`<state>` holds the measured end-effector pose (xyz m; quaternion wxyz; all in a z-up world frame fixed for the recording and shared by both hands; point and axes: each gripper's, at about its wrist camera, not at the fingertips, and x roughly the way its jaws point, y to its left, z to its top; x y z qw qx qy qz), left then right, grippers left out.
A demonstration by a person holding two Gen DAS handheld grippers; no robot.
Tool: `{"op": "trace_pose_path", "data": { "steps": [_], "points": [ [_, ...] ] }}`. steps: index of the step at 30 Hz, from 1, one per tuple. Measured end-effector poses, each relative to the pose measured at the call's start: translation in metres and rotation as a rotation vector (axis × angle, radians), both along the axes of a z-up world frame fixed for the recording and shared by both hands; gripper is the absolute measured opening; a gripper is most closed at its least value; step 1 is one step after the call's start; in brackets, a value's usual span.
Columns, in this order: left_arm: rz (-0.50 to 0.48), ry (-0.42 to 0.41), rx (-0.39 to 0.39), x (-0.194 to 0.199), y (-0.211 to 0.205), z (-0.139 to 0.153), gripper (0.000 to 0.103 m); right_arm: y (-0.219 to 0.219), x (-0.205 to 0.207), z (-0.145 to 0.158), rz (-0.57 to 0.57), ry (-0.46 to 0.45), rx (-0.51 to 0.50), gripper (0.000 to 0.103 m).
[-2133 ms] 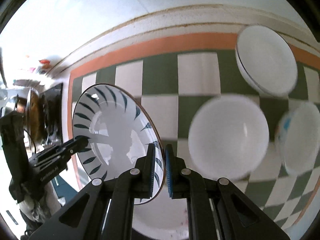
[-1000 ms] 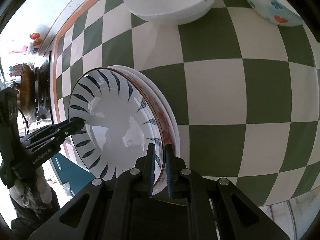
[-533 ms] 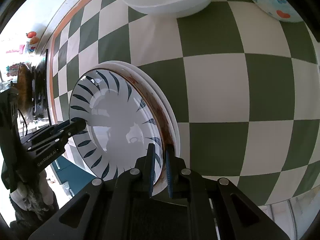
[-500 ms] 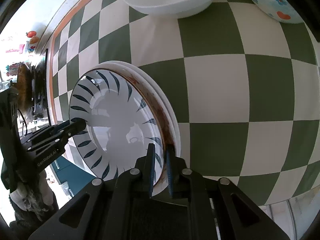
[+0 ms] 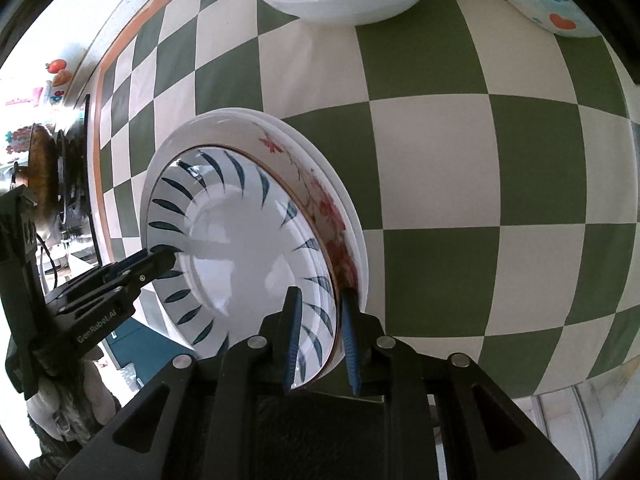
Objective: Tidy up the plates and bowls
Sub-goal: 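Carry the blue-striped plate onto the plate stack with both grippers, then lower the blue-striped plate onto the stack and open both grippers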
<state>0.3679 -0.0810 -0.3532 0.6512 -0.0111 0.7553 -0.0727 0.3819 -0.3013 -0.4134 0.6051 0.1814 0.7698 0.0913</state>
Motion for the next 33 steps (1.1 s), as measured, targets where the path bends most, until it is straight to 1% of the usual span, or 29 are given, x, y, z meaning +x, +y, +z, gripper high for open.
{"op": "trace_pose_path", "data": {
  "steps": [8, 11, 14, 18, 20, 21, 23, 24, 25, 26, 27, 28, 30, 33],
  "points": [
    [0.022, -0.039, 0.022, -0.003, -0.003, 0.008, 0.022, -0.001, -0.003, 0.002, 0.001, -0.014, -0.004, 0.023],
    [0.026, -0.061, 0.035, -0.007, -0.005, 0.014, 0.022, -0.001, -0.006, 0.01, 0.007, -0.039, -0.02, 0.023],
    [0.031, -0.092, 0.047, -0.015, -0.008, 0.022, 0.022, 0.001, -0.009, 0.023, 0.033, -0.081, -0.055, 0.023],
    [0.041, -0.129, 0.048, -0.02, -0.011, 0.035, 0.022, 0.009, -0.018, 0.035, 0.073, -0.111, -0.068, 0.023],
    [0.046, -0.146, 0.037, -0.025, -0.013, 0.042, 0.024, 0.013, -0.023, 0.04, 0.09, -0.119, -0.066, 0.024],
    [0.052, -0.154, 0.032, -0.027, -0.013, 0.044, 0.031, 0.015, -0.025, 0.043, 0.098, -0.124, -0.066, 0.029],
    [0.065, -0.171, 0.02, -0.031, -0.012, 0.051, 0.036, 0.019, -0.03, 0.049, 0.114, -0.143, -0.075, 0.039],
    [0.069, -0.179, 0.021, -0.035, -0.011, 0.052, 0.045, 0.021, -0.031, 0.052, 0.118, -0.154, -0.081, 0.043],
    [0.072, -0.19, 0.023, -0.038, -0.01, 0.054, 0.057, 0.022, -0.033, 0.056, 0.119, -0.163, -0.082, 0.046],
    [0.074, -0.205, 0.021, -0.044, -0.01, 0.057, 0.064, 0.023, -0.036, 0.06, 0.119, -0.173, -0.077, 0.049],
    [0.073, -0.216, 0.025, -0.048, -0.009, 0.061, 0.074, 0.024, -0.038, 0.065, 0.116, -0.184, -0.071, 0.055],
    [0.071, -0.235, 0.031, -0.051, -0.008, 0.068, 0.078, 0.024, -0.04, 0.071, 0.11, -0.197, -0.068, 0.058],
    [0.064, -0.267, 0.034, -0.049, -0.007, 0.085, 0.081, 0.025, -0.045, 0.085, 0.099, -0.233, -0.076, 0.069],
    [0.054, -0.314, 0.024, -0.057, -0.003, 0.107, 0.086, 0.025, -0.057, 0.11, 0.078, -0.287, -0.1, 0.078]
  ]
}}
